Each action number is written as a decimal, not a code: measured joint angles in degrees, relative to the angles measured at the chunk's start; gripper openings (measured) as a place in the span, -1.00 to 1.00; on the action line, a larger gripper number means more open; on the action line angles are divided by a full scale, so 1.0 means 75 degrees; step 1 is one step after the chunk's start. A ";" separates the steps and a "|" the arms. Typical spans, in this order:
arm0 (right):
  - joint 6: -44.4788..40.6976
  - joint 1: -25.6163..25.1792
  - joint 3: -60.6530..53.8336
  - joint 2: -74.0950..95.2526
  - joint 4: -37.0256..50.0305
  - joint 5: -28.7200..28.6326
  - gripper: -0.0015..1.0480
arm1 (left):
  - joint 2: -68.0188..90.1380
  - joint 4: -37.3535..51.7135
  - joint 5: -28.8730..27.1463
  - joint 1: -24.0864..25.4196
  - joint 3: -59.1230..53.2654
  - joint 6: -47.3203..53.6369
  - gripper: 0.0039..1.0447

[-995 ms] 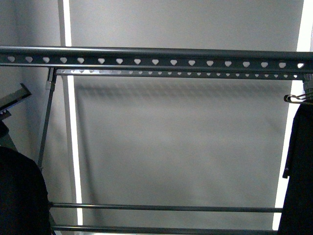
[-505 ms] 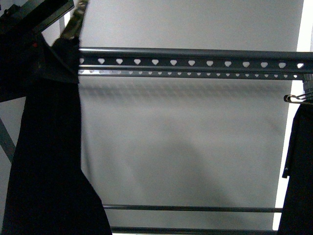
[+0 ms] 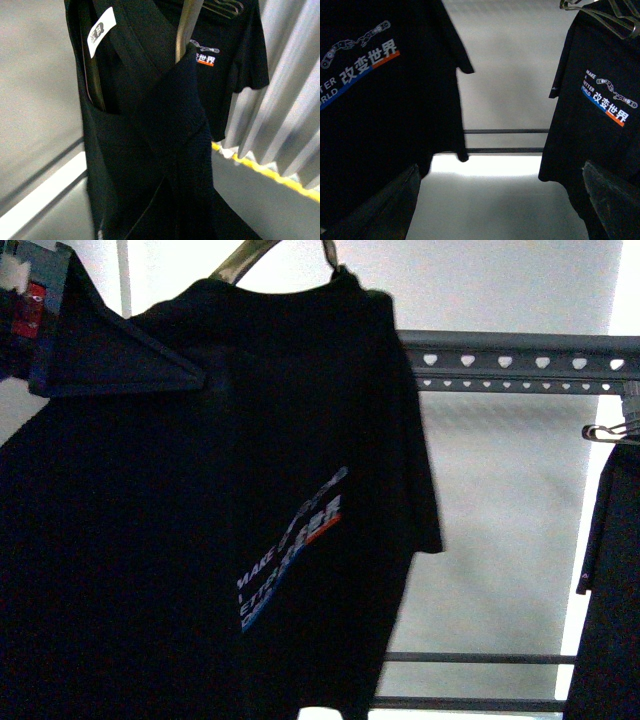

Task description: Hang clothes on hanger

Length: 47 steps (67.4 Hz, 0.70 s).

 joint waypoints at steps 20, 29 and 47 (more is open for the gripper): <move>0.0000 0.0000 0.0000 0.0000 0.0000 0.0000 0.86 | 0.1530 -0.0329 -0.0245 -0.0274 0.1649 0.3433 -0.93; 0.0000 0.0000 0.0000 0.0000 0.0000 0.0000 0.86 | 0.2066 0.0224 -0.0659 -0.0498 0.2034 0.3669 -0.93; 0.0000 0.0000 0.0000 0.0000 0.0000 0.0000 0.86 | 0.2815 0.0198 -0.1274 -0.0912 0.2906 0.4092 -0.93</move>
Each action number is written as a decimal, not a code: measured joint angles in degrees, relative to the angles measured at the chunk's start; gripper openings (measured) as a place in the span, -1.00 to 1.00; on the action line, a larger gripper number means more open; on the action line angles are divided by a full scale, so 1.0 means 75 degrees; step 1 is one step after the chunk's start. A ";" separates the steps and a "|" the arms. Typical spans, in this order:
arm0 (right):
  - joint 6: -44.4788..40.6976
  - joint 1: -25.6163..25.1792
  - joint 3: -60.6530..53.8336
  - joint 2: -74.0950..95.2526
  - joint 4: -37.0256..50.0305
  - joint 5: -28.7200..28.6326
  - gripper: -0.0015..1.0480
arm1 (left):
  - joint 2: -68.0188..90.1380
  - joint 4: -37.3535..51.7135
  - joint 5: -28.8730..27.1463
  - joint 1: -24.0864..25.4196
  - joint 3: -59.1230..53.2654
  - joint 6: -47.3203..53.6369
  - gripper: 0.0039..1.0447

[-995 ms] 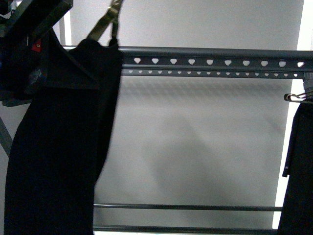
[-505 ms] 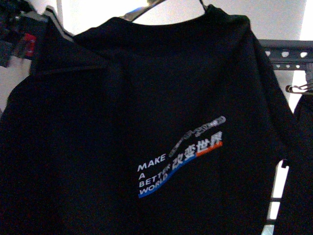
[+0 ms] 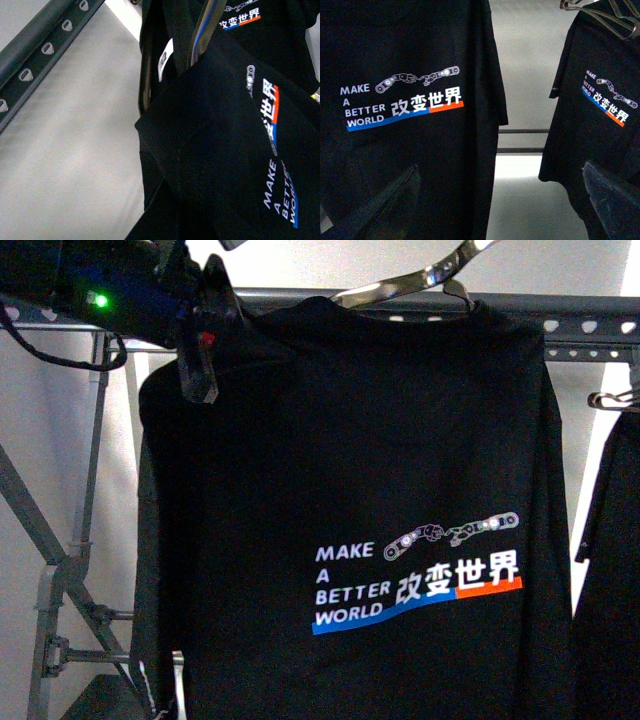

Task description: Hang clothes on hanger

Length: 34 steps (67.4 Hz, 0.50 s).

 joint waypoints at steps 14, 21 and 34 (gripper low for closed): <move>0.0000 0.0000 0.0000 0.0000 0.0000 -0.0003 0.86 | 0.0122 -0.0420 0.0003 -0.0516 0.0472 0.0020 -0.93; 0.0000 0.0000 0.0000 0.0000 0.0000 -0.0003 0.86 | 0.0140 -0.0507 -0.0012 -0.0723 0.0627 0.0050 -0.93; 0.0000 0.0000 0.0000 0.0000 0.0000 0.0000 0.86 | 0.0152 -0.0539 -0.0172 -0.0889 0.0731 0.0146 -0.93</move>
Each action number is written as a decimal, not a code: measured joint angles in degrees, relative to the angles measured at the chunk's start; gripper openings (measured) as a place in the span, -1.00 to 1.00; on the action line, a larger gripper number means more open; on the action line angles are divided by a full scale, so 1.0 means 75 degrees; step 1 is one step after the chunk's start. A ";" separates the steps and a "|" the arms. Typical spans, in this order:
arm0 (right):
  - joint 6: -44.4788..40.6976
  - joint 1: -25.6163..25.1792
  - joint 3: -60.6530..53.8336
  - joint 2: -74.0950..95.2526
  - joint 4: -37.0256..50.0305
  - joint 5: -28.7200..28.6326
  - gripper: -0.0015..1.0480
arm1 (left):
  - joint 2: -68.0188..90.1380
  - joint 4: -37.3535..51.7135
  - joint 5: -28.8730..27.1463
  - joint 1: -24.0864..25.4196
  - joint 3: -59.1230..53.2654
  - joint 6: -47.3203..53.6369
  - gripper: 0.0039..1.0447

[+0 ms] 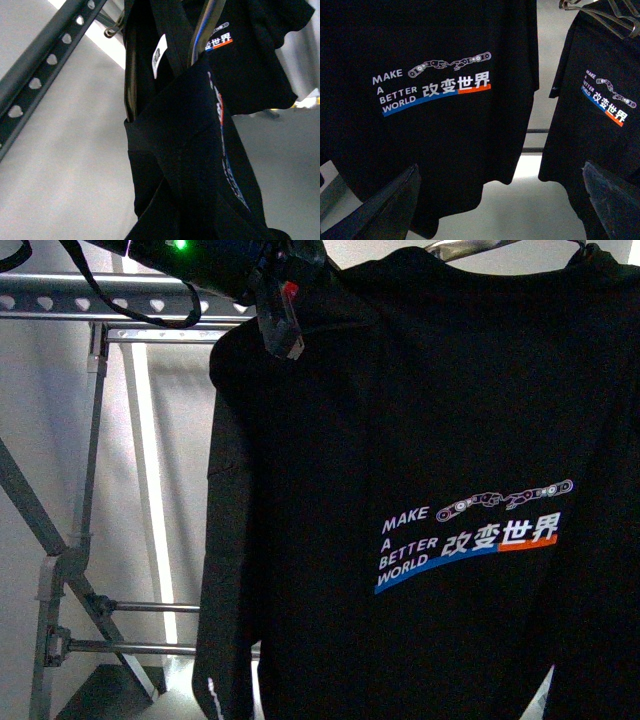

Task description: Hang clothes on hanger

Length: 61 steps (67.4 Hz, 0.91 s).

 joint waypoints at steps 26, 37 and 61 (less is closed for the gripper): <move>0.0000 0.0000 0.0000 0.0000 0.0000 0.0000 0.86 | 0.0015 0.0079 -0.0096 0.0015 0.0000 0.0111 -0.93; -0.0207 -0.0583 0.0399 0.0545 -0.0895 -0.1687 0.86 | 0.0015 0.0079 -0.0087 0.0015 0.0000 0.0114 -0.93; -0.2532 -0.3212 0.4736 0.7705 0.2396 -0.5479 0.86 | 0.0026 0.0079 -0.0090 0.0023 0.0000 0.0119 -0.93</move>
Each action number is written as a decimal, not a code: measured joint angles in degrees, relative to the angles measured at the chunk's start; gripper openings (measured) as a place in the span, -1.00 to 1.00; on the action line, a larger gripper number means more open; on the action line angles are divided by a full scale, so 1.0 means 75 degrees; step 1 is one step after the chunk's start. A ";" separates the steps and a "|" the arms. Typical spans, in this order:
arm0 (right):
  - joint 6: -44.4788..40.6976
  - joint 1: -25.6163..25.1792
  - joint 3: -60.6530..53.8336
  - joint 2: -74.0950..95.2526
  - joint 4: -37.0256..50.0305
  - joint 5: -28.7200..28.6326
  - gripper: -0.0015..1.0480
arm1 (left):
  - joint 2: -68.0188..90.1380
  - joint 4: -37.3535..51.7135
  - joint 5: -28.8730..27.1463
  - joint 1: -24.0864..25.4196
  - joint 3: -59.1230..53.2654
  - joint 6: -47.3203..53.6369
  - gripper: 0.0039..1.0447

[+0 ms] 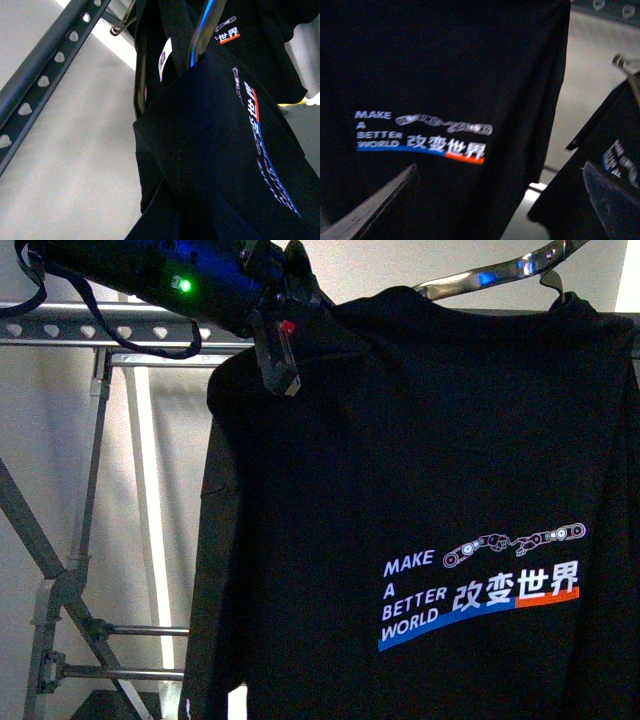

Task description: Hang clothes on hanger

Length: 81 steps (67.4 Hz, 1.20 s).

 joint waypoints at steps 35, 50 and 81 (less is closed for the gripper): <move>-0.8868 0.1253 0.5161 0.3456 -0.2783 -0.0140 0.86 | 0.0003 0.0000 0.0000 -0.0009 0.0000 0.0009 -0.93; -0.9932 0.1314 0.6799 0.4357 -0.4683 -0.0219 0.86 | 0.0003 0.0000 0.0000 -0.0009 0.0000 0.0012 -0.93; -0.9961 0.1711 0.9885 0.5718 -0.6067 -0.0198 0.86 | 0.0003 0.0000 -0.0003 -0.0009 0.0000 0.0015 -0.93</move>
